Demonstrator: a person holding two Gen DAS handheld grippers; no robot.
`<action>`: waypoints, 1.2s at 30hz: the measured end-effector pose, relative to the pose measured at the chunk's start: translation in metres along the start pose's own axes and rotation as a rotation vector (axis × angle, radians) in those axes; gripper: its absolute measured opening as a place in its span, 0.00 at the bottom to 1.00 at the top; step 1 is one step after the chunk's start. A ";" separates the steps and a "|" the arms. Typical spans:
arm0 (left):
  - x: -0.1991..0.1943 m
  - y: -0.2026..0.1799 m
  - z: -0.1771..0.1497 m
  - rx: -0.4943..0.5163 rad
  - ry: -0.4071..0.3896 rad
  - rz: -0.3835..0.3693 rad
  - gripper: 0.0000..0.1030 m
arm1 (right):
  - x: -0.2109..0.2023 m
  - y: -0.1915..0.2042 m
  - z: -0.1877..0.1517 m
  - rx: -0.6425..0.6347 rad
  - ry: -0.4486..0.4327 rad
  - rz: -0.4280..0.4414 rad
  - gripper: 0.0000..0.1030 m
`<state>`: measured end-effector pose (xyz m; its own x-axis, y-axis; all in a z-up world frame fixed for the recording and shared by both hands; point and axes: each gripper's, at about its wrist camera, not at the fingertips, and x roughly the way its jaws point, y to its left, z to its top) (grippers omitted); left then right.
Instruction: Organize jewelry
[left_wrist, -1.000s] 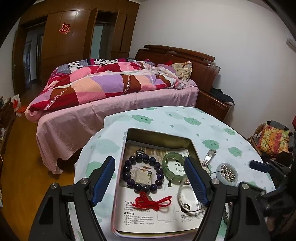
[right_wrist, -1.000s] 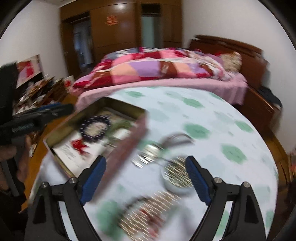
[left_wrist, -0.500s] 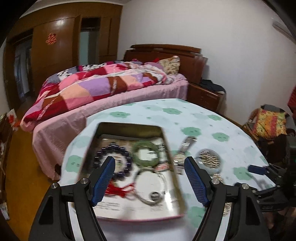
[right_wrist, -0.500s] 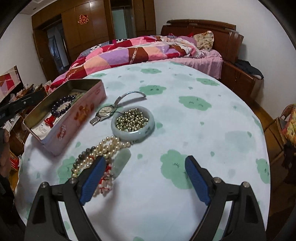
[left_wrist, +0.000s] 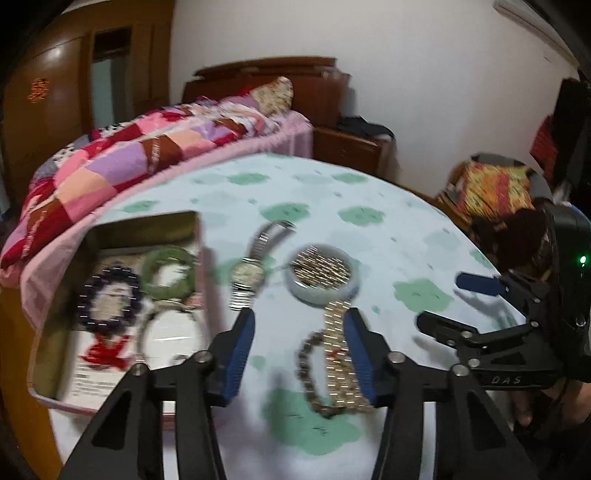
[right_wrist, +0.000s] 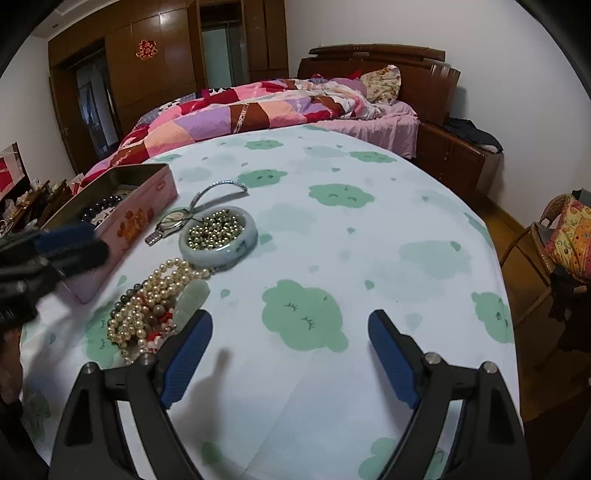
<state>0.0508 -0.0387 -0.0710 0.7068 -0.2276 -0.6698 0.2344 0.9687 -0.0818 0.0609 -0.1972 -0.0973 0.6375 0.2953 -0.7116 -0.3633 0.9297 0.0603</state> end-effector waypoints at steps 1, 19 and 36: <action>0.005 -0.004 0.000 0.008 0.018 -0.018 0.37 | 0.000 0.001 -0.001 -0.005 0.000 -0.001 0.85; 0.015 -0.020 -0.002 0.021 0.056 -0.078 0.05 | -0.002 0.006 -0.004 -0.033 -0.025 -0.010 0.85; -0.047 0.013 0.025 -0.058 -0.134 -0.050 0.05 | -0.003 0.022 0.000 -0.068 -0.004 0.065 0.75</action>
<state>0.0376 -0.0176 -0.0222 0.7787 -0.2834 -0.5597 0.2353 0.9590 -0.1582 0.0507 -0.1777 -0.0938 0.6137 0.3552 -0.7051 -0.4488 0.8917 0.0586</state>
